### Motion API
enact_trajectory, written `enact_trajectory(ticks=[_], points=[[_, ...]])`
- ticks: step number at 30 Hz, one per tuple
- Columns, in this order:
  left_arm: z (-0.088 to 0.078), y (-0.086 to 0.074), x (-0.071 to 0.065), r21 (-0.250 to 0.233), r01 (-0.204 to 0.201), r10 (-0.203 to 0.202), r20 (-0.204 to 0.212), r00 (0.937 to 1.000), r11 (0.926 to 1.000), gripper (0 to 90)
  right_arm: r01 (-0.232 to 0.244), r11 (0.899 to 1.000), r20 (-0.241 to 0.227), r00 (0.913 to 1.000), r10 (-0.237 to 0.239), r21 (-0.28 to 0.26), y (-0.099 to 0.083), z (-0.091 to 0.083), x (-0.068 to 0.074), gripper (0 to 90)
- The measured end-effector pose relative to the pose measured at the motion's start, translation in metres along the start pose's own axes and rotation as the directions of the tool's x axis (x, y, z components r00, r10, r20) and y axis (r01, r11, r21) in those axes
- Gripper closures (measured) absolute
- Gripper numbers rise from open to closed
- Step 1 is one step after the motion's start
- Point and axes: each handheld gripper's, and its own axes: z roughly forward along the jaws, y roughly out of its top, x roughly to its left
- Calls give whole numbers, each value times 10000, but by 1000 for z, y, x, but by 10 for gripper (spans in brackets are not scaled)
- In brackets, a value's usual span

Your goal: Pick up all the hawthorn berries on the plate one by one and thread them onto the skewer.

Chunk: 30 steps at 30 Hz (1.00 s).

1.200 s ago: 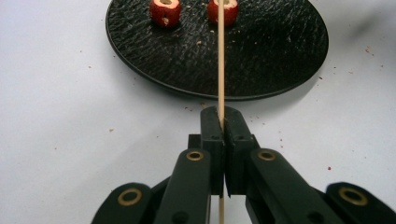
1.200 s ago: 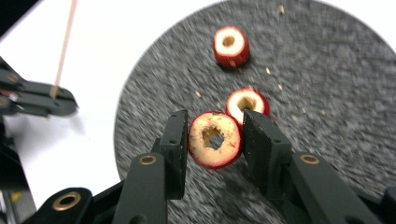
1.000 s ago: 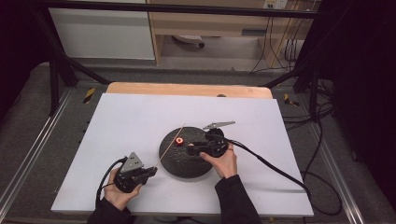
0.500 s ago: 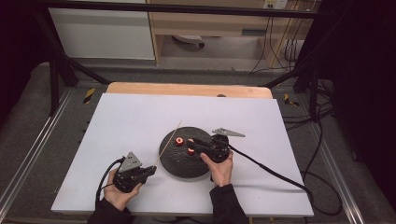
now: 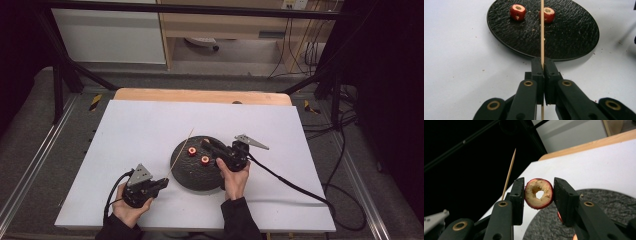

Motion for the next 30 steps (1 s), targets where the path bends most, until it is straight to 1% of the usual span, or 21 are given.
enact_trajectory(ticks=[4, 5, 6, 8, 9, 12, 14, 18, 19, 20, 21, 22, 23, 24, 26, 27, 30], points=[[0, 0, -3, -58, 125, -125, 31, 9999, 9999, 882, -193, 9989, 10, 9998, 194, -430, 6, 0, -1, 625], [1, 0, -4, -45, 138, -138, 61, 9999, 9999, 882, -193, 9989, 10, 9998, 194, -430, 6, 0, -1, 625], [1, 0, -5, -49, 151, -151, 75, 9999, 9999, 882, -393, 9971, -28, 9992, 393, -656, 8, 1, -2, 625], [3, -1, -8, -25, 152, -151, 131, 9998, 9999, 882, -478, 9960, -14, 9989, 479, -750, 9, 1, -2, 625], [4, -1, -10, -23, 164, -163, 166, 9997, 9999, 881, -653, 9933, -79, 9979, 649, -949, 10, 2, -2, 625], [5, -1, -14, 6, 159, -159, 266, 9995, 9999, 882, -726, 9897, -63, 9974, 724, -1234, 12, 3, -4, 625], [6, -1, -16, 11, 195, -196, 339, 9992, 9998, 881, -850, 9859, -139, 9964, 839, -1442, 13, 4, -4, 625], [8, -1, -19, 36, 293, -294, 492, 9984, 9996, 882, -1015, 9757, -284, 9948, 978, -1941, 14, 5, -5, 625], [8, -2, -20, 50, 304, -306, 527, 9981, 9995, 882, -1015, 9757, -284, 9948, 978, -1941, 14, 5, -5, 625], [9, -1, -21, 70, 318, -322, 574, 9978, 9995, 881, -1078, 9713, -362, 9941, 1024, -2119, 15, 6, -6, 625], [9, -1, -22, 66, 334, -338, 620, 9975, 9994, 881, -1078, 9713, -362, 9941, 1024, -2119, 15, 6, -6, 625], [10, -1, -22, 88, 376, -381, 680, 9970, 9993, 881, -1087, 9681, -455, 9938, 1010, -2258, 15, 6, -6, 625], [10, -1, -23, 90, 389, -394, 704, 9967, 9992, 881, -1087, 9681, -455, 9938, 1010, -2258, 15, 6, -6, 625], [11, -1, -23, 94, 455, -461, 741, 9962, 9989, 881, -1079, 9654, -512, 9938, 985, -2375, 15, 7, -6, 625], [11, -1, -24, 115, 521, -529, 801, 9954, 9986, 881, -1054, 9649, -547, 9940, 949, -2406, 15, 7, -6, 625], [11, -1, -24, 113, 519, -526, 811, 9953, 9986, 881, -1071, 9626, -635, 9935, 941, -2489, 15, 8, -7, 625], [12, 0, -25, 126, 638, -647, 876, 9941, 9979, 881, -1065, 9609, -652, 9935, 928, -2555, 14, 9, -7, 625]])
